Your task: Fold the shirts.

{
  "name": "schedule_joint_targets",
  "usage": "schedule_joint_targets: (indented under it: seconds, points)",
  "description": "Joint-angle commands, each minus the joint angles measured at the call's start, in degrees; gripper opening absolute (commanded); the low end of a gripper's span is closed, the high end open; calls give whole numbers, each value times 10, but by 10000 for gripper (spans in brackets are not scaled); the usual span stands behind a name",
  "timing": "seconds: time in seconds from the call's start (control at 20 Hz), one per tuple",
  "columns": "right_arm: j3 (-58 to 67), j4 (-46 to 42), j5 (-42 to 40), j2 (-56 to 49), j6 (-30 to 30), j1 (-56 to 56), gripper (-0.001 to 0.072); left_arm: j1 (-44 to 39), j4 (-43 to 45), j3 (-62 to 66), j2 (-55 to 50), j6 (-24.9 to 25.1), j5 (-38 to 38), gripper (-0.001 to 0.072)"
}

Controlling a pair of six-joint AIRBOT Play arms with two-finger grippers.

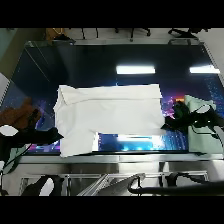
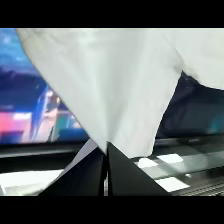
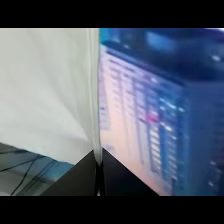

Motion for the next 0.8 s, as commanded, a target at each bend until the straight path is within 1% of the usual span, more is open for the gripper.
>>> schedule_joint_targets:
  seconds: [0.0,0.1,0.2,0.25,0.35,0.45,0.55,0.7,0.75]
  points:
    - [1,-97,45,48,81,-9,22,0,89,0,85,-61,-78,9]
    - [1,-105,57,70,88,-9,21,0,92,0,117,-65,-99,9]
    - [5,-96,41,93,86,-9,22,0,68,3,143,-65,-74,9]
    - [17,-77,26,103,75,-8,22,0,49,14,146,-61,-53,9]
    - [58,-12,-22,106,29,-8,21,0,11,60,121,-49,-12,9]
    - [102,68,-76,89,-31,-2,21,-1,-21,124,64,-28,22,9]
    - [141,123,-120,45,-77,11,21,-19,-21,193,-17,-19,50,9]
    - [191,138,-179,-58,-106,49,21,-61,-22,277,-149,-8,111,9]
    - [203,138,-210,-95,-110,61,21,-77,-21,302,-196,-2,135,9]
